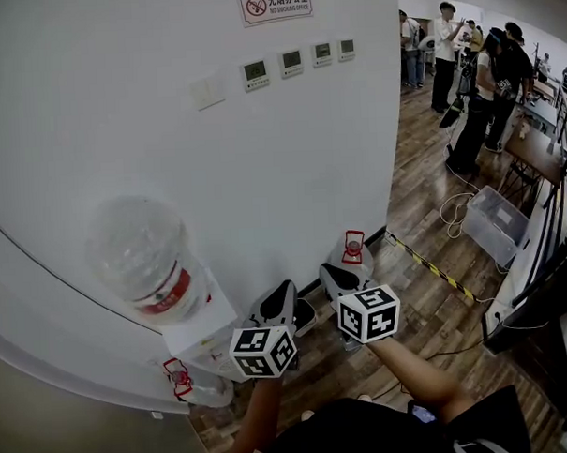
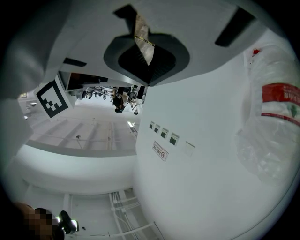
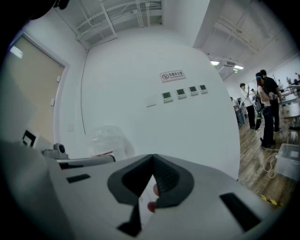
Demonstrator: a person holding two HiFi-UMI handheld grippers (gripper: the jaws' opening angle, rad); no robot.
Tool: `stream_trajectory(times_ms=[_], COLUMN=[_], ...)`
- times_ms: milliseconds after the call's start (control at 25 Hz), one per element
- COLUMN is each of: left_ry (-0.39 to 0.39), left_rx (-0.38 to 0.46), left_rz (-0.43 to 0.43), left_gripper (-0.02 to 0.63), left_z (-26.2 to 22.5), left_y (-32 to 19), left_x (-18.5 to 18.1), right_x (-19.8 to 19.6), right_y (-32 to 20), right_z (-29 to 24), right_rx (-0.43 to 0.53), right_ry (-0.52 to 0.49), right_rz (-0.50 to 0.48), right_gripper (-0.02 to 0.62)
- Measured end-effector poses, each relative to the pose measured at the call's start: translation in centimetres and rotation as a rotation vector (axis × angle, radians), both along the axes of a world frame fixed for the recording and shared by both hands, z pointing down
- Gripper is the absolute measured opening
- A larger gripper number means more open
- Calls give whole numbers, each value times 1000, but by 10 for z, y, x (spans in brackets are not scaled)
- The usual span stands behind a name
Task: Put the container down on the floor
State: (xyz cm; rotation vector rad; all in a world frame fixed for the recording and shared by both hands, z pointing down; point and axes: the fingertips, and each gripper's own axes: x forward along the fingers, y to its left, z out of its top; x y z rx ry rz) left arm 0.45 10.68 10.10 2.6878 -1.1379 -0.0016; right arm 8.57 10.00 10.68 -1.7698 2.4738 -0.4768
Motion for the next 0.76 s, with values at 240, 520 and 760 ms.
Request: stream_trajectory(times_ms=[240,520,760], left_ry=[11,18,24], left_rx=[4,6,5], left_rz=[-18,-22,-23], left_gripper=[17,17,17], left_z=[-3,-5,-6], left_y=[0,2,2], left_x=[-9,-12,-11], right_x=[-6,-7,-6], right_y=[0,1,-1], right_z=[-2,-2,-2], right_rx=[3,-3,-3], right_ry=[-4,-6,17], right_rz=[-12,-18,-17], right_gripper=[29,29,29])
